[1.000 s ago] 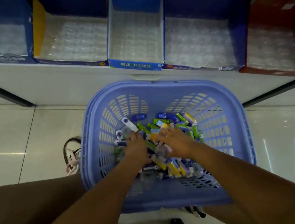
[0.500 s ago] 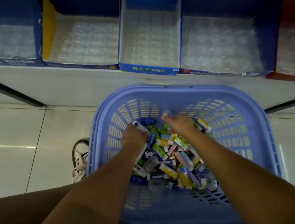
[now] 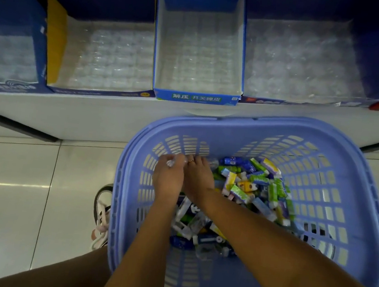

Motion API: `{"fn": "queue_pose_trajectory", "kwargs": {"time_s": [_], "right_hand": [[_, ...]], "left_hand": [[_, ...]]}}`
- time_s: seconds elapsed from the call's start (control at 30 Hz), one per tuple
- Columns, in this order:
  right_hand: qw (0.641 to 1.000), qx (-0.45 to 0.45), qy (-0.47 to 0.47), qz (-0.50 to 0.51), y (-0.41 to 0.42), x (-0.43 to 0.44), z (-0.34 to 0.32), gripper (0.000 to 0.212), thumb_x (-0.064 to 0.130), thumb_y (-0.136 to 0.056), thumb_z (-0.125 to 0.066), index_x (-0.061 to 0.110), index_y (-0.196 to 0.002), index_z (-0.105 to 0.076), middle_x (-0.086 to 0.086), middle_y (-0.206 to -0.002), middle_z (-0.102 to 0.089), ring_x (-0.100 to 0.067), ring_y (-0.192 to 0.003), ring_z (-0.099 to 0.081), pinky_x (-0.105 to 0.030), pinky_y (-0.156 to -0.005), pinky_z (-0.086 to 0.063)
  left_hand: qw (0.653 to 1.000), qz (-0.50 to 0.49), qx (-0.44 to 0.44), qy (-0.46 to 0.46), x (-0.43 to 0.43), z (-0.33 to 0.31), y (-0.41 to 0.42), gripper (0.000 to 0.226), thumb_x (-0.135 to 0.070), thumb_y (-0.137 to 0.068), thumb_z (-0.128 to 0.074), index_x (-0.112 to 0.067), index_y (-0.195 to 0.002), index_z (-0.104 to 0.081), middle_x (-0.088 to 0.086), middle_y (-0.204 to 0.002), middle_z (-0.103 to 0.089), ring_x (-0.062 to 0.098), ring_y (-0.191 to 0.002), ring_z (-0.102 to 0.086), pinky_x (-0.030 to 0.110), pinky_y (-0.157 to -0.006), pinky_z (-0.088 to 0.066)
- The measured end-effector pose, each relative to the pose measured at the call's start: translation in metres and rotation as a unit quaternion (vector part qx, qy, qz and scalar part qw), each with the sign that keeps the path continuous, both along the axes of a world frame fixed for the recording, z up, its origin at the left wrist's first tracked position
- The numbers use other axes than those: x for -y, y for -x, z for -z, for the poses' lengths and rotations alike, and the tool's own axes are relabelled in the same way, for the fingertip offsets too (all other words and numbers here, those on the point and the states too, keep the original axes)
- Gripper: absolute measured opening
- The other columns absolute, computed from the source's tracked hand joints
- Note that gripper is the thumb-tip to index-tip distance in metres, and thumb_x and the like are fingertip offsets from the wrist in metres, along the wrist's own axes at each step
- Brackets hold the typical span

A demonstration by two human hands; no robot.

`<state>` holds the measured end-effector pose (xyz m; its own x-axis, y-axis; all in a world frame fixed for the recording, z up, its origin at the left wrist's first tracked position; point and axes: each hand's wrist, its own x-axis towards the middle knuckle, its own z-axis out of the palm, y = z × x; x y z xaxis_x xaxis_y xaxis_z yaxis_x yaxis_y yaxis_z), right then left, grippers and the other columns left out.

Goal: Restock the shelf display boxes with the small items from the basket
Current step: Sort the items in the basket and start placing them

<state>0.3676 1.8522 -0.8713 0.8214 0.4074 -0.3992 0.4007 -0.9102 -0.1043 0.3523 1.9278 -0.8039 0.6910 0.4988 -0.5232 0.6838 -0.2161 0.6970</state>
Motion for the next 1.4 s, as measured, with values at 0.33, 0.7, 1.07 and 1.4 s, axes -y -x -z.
{"fn": "queue_pose_trajectory", "kwargs": {"time_s": [0.33,0.7,1.07,1.4], "right_hand": [[0.994,-0.002,0.103,-0.035,0.001,0.000,0.003,0.043,0.025,-0.098,-0.035,0.006,-0.135,-0.044,-0.015,-0.132,-0.053,-0.038,-0.121,-0.040,-0.044,-0.104,-0.029],[0.920,-0.363,-0.085,-0.122,0.042,0.049,-0.052,0.037,0.031,-0.102,-0.035,0.010,-0.122,-0.058,-0.014,-0.121,-0.060,-0.030,-0.108,-0.056,-0.035,-0.090,-0.043],[0.906,-0.416,-0.034,-0.069,0.026,0.176,-0.091,0.021,0.029,-0.082,-0.070,0.021,-0.098,-0.059,0.001,-0.090,-0.057,-0.012,-0.078,-0.051,-0.026,-0.069,-0.042],[0.905,-0.348,0.064,-0.236,0.053,0.209,-0.086,0.047,0.018,-0.078,-0.062,0.030,-0.119,-0.043,0.002,-0.125,-0.046,-0.021,-0.113,-0.041,-0.026,-0.069,-0.037]], "left_hand": [[0.987,0.154,-0.029,-0.031,0.000,0.021,-0.016,0.012,-0.027,-0.094,-0.052,-0.024,-0.101,-0.060,0.000,-0.109,-0.063,0.018,-0.091,-0.056,0.031,-0.078,-0.043],[0.955,0.294,-0.049,0.008,0.015,0.041,-0.017,0.036,-0.016,-0.097,-0.050,-0.005,-0.132,-0.052,0.015,-0.128,-0.059,0.030,-0.117,-0.054,0.033,-0.096,-0.041],[0.778,0.573,-0.225,-0.125,0.029,0.011,0.056,0.032,-0.033,-0.088,-0.063,-0.005,-0.104,-0.062,0.011,-0.099,-0.062,0.027,-0.099,-0.061,0.032,-0.077,-0.044],[0.678,0.697,-0.195,-0.127,0.056,-0.015,0.083,0.034,-0.027,-0.084,-0.069,-0.001,-0.106,-0.063,0.017,-0.111,-0.064,0.032,-0.102,-0.062,0.039,-0.079,-0.049]]}}
